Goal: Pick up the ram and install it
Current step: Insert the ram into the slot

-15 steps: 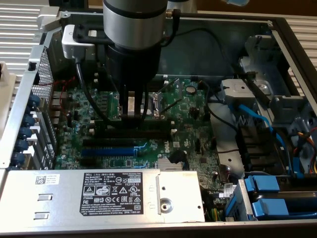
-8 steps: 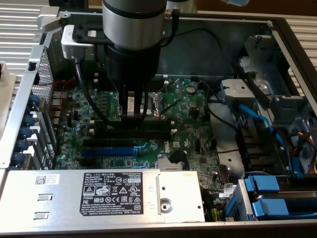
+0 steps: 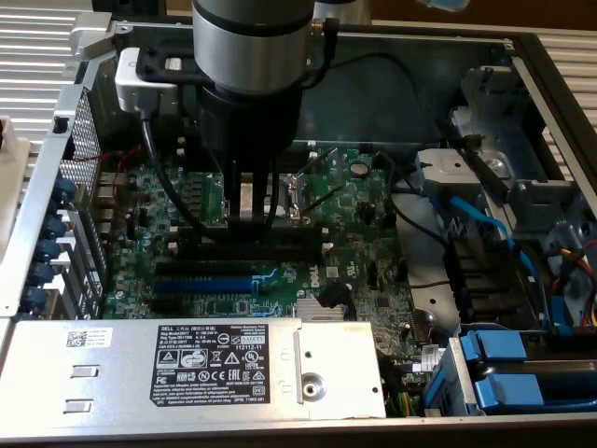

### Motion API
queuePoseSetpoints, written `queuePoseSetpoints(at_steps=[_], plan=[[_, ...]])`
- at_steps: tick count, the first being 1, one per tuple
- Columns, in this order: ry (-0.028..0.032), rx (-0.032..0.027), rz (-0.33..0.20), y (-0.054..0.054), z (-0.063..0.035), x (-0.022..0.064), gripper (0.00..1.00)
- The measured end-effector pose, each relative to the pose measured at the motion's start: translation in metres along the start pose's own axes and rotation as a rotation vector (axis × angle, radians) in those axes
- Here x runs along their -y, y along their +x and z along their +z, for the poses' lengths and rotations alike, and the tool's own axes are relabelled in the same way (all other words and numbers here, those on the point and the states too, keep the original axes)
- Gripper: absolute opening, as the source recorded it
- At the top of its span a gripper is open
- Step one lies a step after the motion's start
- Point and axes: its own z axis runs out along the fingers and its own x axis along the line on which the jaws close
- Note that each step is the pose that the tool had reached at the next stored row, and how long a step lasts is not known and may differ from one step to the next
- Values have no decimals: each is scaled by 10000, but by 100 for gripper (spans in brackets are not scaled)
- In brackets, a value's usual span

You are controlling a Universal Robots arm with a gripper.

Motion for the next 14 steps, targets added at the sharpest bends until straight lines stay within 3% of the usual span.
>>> queuePoseSetpoints(at_steps=[14], plan=[[-38, 37, 26, 0, 0, 4, 12]])
